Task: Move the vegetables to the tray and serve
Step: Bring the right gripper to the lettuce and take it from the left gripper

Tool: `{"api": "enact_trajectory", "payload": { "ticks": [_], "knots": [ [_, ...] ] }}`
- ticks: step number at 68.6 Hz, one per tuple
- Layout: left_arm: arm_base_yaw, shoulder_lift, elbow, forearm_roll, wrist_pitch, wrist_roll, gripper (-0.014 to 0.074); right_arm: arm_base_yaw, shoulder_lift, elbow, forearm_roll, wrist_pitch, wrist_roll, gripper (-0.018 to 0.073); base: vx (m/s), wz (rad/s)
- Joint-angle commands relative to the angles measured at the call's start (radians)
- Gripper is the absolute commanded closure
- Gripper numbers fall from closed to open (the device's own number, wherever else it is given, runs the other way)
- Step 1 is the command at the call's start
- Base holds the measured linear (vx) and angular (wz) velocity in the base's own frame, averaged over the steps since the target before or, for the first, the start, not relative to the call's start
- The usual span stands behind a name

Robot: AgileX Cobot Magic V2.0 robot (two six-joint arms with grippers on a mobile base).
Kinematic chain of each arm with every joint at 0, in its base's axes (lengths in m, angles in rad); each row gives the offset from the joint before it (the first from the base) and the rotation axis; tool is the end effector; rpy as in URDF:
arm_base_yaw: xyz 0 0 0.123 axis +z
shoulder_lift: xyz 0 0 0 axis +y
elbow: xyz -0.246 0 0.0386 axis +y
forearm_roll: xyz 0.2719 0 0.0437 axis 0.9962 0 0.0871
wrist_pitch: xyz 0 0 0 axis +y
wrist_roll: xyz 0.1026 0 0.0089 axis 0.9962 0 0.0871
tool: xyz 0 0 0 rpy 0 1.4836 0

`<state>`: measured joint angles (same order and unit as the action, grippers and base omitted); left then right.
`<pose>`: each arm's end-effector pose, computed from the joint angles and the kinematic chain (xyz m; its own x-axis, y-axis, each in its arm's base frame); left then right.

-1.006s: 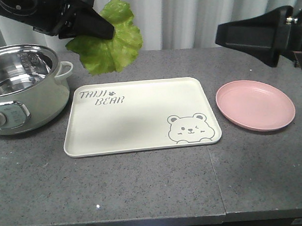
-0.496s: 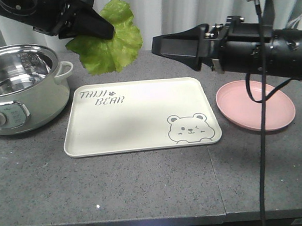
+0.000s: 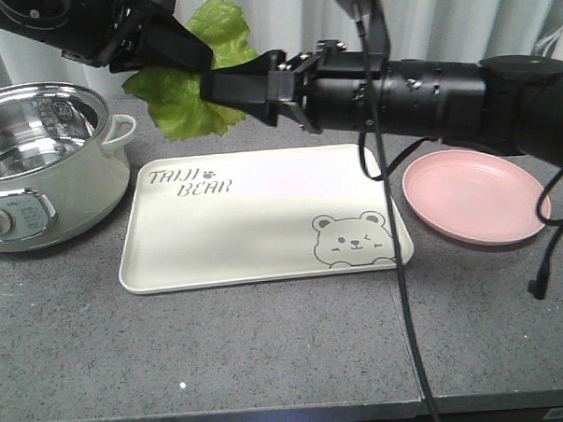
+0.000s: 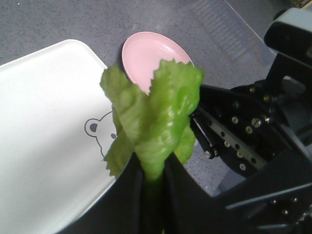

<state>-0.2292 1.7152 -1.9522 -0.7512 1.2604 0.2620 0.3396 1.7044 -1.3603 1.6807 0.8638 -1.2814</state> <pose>0.3551 -0.1516 0.4092 -0.7300 0.1580 -0.6649 0.5869 0.6434 -0.4915 0.3593 0.2095 0.3024 -0.5176 0.1240 -0.8466 -0.7759 0.3489 0.5255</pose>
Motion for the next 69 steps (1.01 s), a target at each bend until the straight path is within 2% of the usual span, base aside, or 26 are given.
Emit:
{"api": "enact_trajectory", "payload": {
  "ticks": [1,11,19,43,58,69],
  "knots": [
    [-0.007,-0.048,-0.024,-0.063,-0.003,0.004,0.0604,0.012,-0.027,-0.039,0.063,0.03,-0.04,-0.0019,0.0,0.0],
    [-0.007,-0.048,-0.024,-0.063,-0.001,0.004,0.0604,0.012,-0.024,-0.039,0.068,0.047,-0.064,0.0031,0.0,0.0],
    [-0.007,-0.048,-0.024,-0.063,-0.001,0.004,0.0604,0.012,-0.024,-0.039,0.086,0.061,-0.089,0.0126,0.0,0.0],
    [-0.007,-0.048,-0.024,-0.063,-0.002,0.004,0.0604,0.012,-0.024,-0.039,0.085,0.065,-0.125,0.0575,0.0,0.0],
    [-0.007,-0.048,-0.024,-0.063,-0.009,0.0,0.0582,0.012,-0.024,-0.039,0.084,0.072,-0.125,0.0568,0.0,0.0],
    [-0.007,-0.048,-0.024,-0.062,-0.014,0.0,0.0468,0.01,-0.024,-0.039,0.082,0.072,-0.125,0.0568,0.0,0.0]
  ]
}}
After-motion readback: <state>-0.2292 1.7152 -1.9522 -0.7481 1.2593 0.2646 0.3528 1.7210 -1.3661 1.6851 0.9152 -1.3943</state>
